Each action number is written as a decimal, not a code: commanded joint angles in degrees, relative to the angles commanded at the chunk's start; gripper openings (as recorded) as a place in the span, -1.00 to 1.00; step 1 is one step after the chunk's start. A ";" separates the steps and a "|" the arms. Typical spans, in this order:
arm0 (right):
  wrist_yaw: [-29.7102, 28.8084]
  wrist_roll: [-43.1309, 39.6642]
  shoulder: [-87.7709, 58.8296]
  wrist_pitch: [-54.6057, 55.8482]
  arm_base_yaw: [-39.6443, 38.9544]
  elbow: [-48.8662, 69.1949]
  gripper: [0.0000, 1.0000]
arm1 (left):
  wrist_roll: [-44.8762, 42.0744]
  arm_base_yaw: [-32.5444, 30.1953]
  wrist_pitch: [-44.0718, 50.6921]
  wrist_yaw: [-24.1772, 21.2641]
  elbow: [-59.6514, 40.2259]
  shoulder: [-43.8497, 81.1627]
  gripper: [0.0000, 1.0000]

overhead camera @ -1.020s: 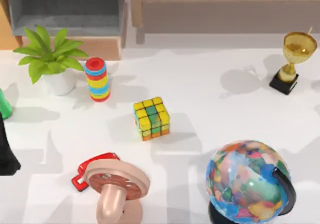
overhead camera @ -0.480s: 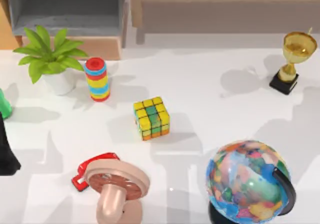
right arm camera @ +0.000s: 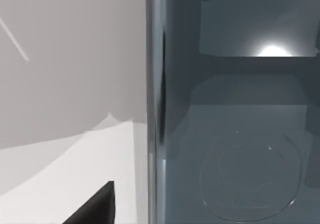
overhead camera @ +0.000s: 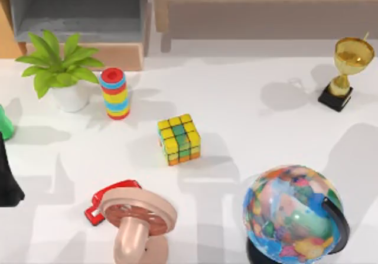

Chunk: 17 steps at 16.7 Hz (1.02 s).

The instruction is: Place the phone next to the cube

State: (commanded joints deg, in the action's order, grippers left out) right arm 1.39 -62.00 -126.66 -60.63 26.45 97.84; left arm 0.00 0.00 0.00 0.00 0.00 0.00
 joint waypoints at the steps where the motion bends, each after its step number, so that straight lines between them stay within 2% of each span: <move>1: 0.00 0.00 0.00 0.00 0.00 0.00 1.00 | 0.00 0.00 0.00 0.00 0.00 0.00 1.00; 12: -0.03 0.22 -3.06 7.49 -0.18 -4.43 1.00 | 0.00 0.00 0.00 0.00 0.00 0.00 1.00; 17: -0.03 0.22 -3.06 7.49 -0.18 -4.43 0.25 | 0.00 0.00 0.00 0.00 0.00 0.00 1.00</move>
State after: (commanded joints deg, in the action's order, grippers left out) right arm 1.36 -61.79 -129.72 -53.14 26.27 93.41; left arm 0.00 0.00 0.00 0.00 0.00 0.00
